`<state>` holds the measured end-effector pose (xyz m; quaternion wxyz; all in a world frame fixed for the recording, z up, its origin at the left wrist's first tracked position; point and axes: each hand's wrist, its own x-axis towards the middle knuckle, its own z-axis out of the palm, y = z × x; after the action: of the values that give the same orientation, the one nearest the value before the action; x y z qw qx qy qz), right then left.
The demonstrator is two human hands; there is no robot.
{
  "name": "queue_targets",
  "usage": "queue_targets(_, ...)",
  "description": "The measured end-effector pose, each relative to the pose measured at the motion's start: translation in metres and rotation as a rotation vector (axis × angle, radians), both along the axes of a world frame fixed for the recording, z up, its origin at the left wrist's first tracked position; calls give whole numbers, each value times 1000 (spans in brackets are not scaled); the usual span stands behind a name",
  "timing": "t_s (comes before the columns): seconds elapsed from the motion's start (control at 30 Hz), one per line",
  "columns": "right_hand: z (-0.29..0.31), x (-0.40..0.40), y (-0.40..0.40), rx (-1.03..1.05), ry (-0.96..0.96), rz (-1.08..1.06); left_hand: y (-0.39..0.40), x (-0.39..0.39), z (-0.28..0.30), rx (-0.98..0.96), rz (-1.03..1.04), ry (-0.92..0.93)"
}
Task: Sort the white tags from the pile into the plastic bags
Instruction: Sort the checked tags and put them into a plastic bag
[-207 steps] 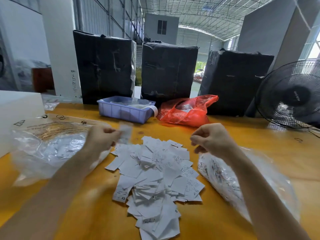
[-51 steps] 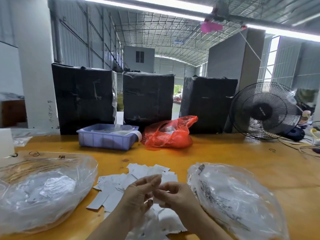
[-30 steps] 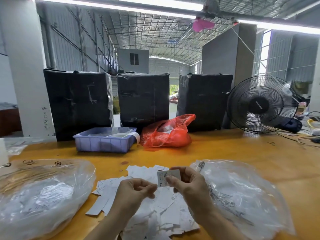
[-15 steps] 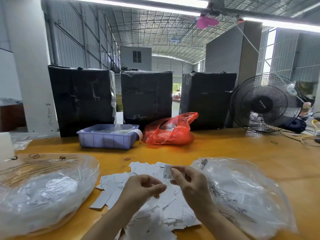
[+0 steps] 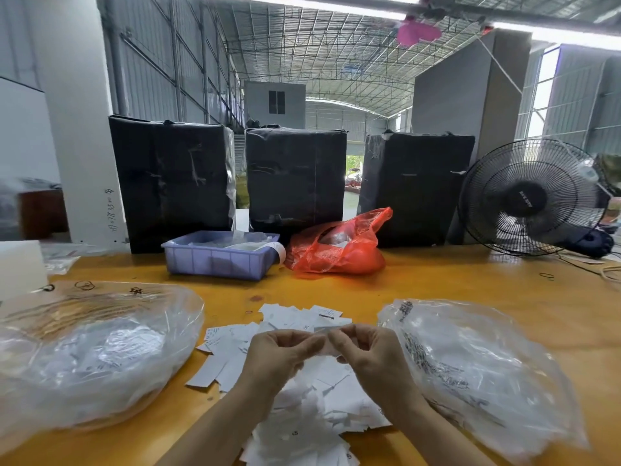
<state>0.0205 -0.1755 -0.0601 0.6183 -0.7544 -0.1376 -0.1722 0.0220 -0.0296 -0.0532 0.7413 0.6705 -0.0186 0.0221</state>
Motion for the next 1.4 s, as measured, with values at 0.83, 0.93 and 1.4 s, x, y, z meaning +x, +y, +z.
queue_targets(0.83,5,-1,-4,-12,-207,-136,11,10,-4,-3,-150,90)
queue_targets(0.93,4,0,-4,0,-197,-119,12,10,-4,46,-178,96)
queue_targets(1.4,5,-3,-4,-20,-91,13,17,11,-2,2,-78,82)
